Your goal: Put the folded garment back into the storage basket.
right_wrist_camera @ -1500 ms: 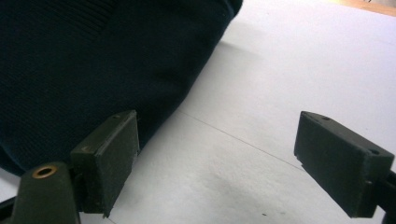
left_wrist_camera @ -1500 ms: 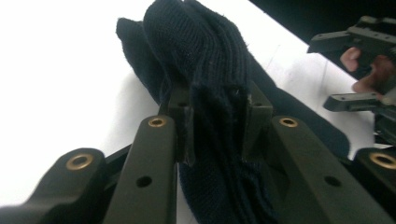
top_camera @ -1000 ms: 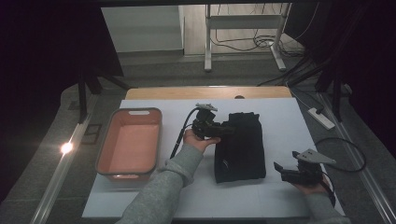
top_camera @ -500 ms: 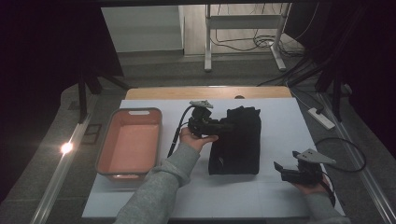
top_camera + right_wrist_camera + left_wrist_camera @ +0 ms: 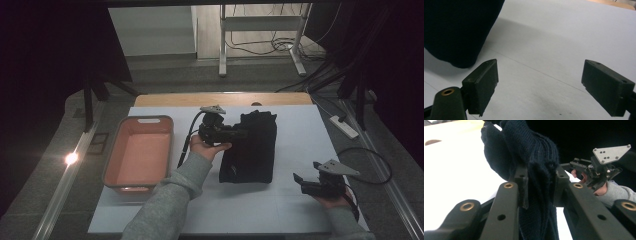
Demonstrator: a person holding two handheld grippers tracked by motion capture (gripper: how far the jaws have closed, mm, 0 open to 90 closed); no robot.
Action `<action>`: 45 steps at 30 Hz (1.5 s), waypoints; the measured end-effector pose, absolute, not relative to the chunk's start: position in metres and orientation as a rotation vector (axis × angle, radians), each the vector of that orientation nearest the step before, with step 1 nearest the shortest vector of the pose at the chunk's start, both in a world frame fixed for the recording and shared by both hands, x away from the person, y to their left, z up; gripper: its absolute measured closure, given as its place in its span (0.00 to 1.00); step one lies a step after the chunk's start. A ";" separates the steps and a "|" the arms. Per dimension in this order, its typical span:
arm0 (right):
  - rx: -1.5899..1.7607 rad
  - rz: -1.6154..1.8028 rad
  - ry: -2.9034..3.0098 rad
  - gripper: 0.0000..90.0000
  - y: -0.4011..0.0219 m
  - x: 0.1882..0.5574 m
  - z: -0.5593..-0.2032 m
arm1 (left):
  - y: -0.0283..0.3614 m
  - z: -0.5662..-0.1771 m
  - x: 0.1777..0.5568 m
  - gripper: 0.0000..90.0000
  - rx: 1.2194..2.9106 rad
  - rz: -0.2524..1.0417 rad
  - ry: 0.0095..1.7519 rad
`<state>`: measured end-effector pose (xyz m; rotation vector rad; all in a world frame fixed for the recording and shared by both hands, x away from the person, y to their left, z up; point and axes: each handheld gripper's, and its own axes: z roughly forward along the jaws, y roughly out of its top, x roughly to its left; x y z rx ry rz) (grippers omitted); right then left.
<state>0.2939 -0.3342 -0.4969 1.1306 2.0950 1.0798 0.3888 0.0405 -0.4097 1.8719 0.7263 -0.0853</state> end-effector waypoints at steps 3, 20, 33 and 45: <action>1.134 1.086 2.092 0.16 -0.334 0.294 -0.496 | 0.040 -0.404 0.385 0.80 1.888 -0.027 0.728; 1.133 1.087 2.091 0.16 -0.335 0.294 -0.496 | 0.052 -0.385 0.375 0.80 1.850 0.163 0.766; 1.133 1.087 2.092 0.16 -0.334 0.294 -0.496 | 0.059 -0.367 0.366 0.80 1.845 0.324 0.774; 1.130 1.086 2.092 0.16 -0.334 0.294 -0.496 | 0.069 -0.361 0.363 0.80 1.814 0.339 0.785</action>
